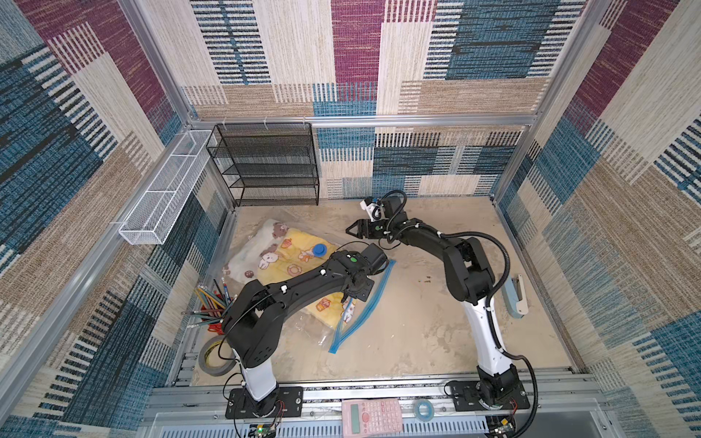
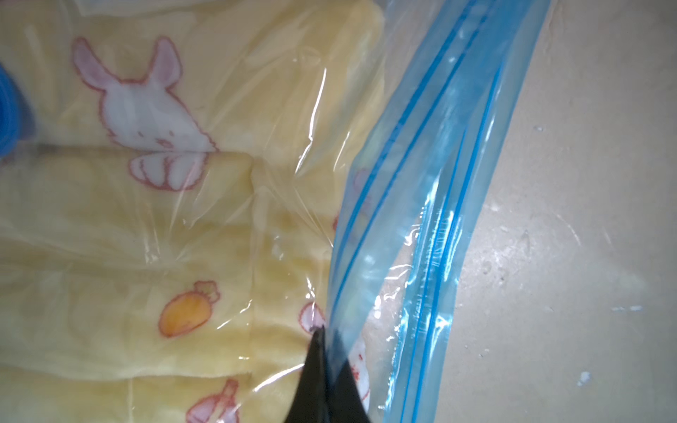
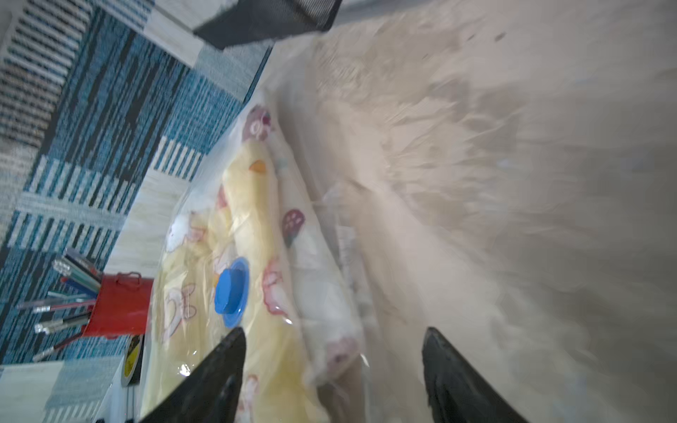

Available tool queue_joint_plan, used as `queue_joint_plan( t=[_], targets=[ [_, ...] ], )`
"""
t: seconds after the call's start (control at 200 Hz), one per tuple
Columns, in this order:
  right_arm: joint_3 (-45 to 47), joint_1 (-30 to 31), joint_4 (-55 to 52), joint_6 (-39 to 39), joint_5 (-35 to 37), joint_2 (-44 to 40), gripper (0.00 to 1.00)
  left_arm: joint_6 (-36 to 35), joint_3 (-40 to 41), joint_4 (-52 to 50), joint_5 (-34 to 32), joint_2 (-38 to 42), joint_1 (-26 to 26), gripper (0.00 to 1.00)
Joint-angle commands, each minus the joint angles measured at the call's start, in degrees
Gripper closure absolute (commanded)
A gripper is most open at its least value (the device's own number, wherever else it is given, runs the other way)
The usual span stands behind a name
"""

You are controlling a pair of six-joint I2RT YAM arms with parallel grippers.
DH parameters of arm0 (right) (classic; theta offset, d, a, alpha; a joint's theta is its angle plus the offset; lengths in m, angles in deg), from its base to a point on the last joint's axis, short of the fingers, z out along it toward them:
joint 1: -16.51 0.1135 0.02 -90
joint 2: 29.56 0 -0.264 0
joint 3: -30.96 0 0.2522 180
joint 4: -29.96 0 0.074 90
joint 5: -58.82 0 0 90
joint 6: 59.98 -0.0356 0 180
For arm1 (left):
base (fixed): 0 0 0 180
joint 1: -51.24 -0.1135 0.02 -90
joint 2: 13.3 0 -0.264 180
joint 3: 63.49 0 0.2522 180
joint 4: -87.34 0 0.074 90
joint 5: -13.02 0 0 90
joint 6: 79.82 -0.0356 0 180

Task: Take the blanket out of the vacuum bag
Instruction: Open the vacuum bag at the center of the board, then take out the blanket from the vacuum bag.

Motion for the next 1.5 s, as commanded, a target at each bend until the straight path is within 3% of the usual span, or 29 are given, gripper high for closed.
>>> queue_joint_plan(
  t=[0.0, 0.165, 0.316, 0.571, 0.641, 0.771, 1.082, 1.498],
  targets=[
    [8.9, -4.4, 8.3, -5.5, 1.5, -7.9, 0.24, 3.6, -1.6, -0.4, 5.4, 0.9, -2.4, 1.0],
    [28.8, -9.2, 16.3, -7.6, 2.2, -22.6, 0.24, 4.5, -7.4, -5.6, 6.6, -0.4, -4.2, 1.0],
    [46.7, -10.0, 25.3, -11.2, 3.8, -34.2, 0.27, 5.0, -9.9, -6.3, 10.1, -0.5, -7.8, 1.0],
    [63.1, -8.2, 37.8, -19.6, -1.4, -41.4, 0.36, 6.6, -8.2, 0.1, 10.1, -2.6, -9.5, 1.0],
    [64.5, -6.3, 38.3, -19.7, -0.3, -43.0, 0.38, 8.3, -8.2, 1.3, 13.3, -3.7, -10.6, 1.0],
    [65.0, -1.2, 40.2, -21.5, 2.1, -43.3, 0.42, 9.8, -6.8, 3.9, 12.0, -3.4, -10.8, 1.0],
    [59.2, 6.0, 48.0, -33.1, 1.4, -28.8, 0.53, 13.6, -3.0, 8.2, 12.8, -0.4, -10.8, 1.0],
    [53.1, 8.9, 50.3, -36.4, 4.1, -16.8, 0.48, 13.0, 1.5, 12.9, 10.3, 3.4, -11.2, 1.0]
  ],
)
